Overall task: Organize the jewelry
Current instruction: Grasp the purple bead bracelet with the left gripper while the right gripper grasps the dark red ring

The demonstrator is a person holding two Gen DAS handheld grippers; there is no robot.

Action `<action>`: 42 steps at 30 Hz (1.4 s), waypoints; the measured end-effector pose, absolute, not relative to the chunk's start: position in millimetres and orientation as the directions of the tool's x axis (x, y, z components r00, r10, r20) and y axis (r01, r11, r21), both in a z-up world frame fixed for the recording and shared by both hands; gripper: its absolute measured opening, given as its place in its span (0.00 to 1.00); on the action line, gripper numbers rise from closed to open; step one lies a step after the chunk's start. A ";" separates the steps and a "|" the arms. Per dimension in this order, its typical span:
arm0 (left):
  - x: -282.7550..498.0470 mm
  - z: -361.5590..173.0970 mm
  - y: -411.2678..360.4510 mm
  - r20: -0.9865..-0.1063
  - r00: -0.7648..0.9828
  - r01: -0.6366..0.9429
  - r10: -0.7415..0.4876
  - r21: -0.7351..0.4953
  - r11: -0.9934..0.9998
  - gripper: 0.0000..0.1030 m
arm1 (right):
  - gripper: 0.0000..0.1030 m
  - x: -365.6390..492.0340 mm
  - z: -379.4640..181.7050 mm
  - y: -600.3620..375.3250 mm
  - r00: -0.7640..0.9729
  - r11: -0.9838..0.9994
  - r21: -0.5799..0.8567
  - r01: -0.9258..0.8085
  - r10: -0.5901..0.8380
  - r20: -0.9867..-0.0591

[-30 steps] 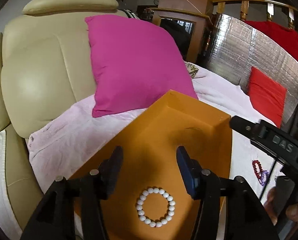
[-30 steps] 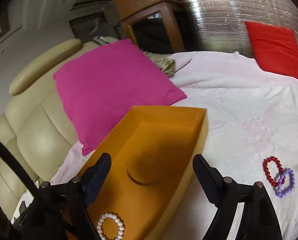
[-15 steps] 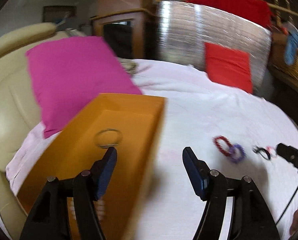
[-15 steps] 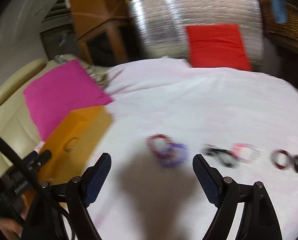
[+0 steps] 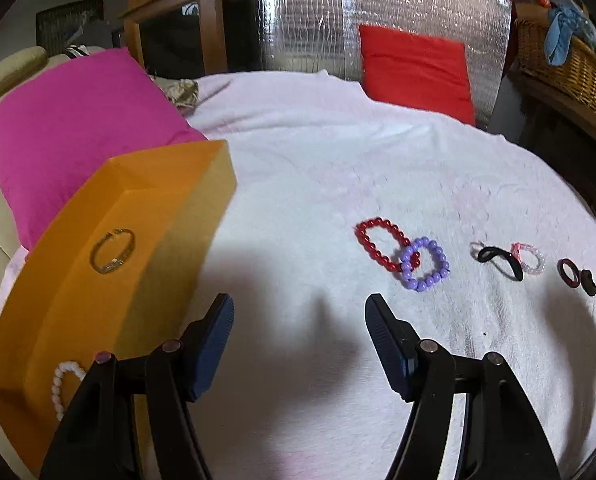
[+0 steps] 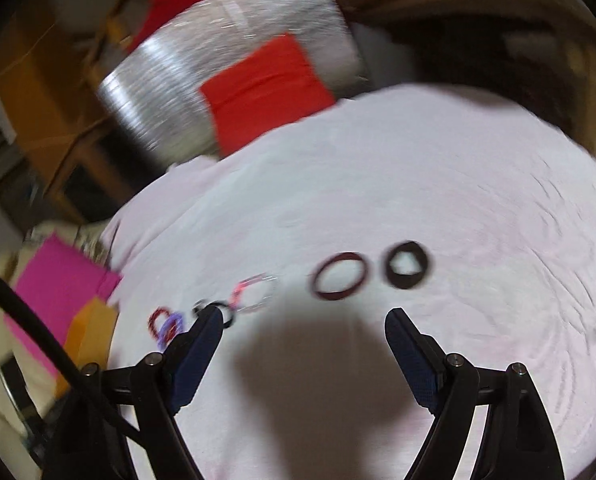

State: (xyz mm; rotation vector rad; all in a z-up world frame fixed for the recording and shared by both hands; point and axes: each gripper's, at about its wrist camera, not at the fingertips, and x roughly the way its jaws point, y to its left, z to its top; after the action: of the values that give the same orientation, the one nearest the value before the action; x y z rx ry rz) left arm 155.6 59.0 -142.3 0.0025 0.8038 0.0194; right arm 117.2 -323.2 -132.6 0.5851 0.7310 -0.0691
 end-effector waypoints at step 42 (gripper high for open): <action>243.3 -187.1 -19.1 -0.778 0.528 0.343 -0.341 -0.172 0.924 0.09 | 0.68 155.5 -171.1 -354.0 0.699 0.653 0.695 0.300 0.345 -0.626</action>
State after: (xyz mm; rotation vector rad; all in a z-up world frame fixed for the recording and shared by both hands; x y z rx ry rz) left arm 243.3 -19.1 -187.1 0.0027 0.9290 -0.4083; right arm 155.5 -354.0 -171.1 0.8853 0.8248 0.0287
